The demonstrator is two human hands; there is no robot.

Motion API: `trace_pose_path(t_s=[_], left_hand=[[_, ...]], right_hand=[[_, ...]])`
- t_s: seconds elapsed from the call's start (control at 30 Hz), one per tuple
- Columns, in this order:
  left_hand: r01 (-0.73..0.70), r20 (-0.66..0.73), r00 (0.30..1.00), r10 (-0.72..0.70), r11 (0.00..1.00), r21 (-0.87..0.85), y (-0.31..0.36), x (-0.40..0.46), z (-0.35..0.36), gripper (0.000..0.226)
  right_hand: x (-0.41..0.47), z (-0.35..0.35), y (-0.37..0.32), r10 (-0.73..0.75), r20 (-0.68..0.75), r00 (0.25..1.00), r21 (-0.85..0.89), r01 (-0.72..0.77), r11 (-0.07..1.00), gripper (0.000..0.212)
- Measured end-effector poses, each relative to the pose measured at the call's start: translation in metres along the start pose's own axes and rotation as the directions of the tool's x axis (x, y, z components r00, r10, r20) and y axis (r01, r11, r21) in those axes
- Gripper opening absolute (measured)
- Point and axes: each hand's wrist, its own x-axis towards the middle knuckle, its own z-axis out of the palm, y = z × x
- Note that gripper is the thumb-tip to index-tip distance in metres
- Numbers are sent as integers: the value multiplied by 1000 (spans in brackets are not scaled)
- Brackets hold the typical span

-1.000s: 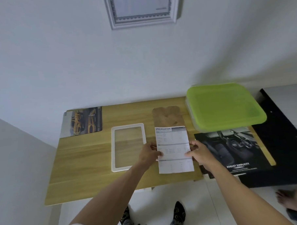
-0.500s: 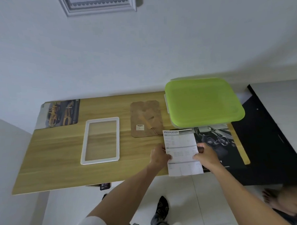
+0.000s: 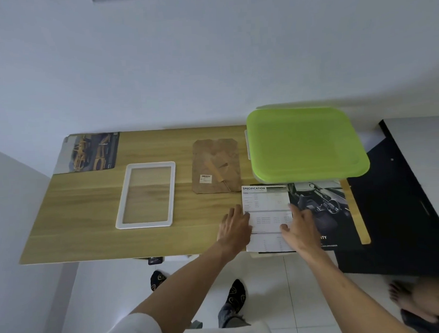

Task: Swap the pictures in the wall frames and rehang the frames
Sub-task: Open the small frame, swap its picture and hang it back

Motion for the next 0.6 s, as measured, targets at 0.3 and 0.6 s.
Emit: trace_pose_path(t_s=[0.3, 0.6], left_hand=[[-21, 45, 999, 24, 997, -69, -8, 0, -12, 38], [34, -112, 992, -49, 991, -132, -66, -3, -64, 43]], right_hand=[[-2, -2, -12, -129, -132, 983, -123, 113, 986, 52], [5, 1, -102, -324, -168, 931, 4, 330, 944, 48]])
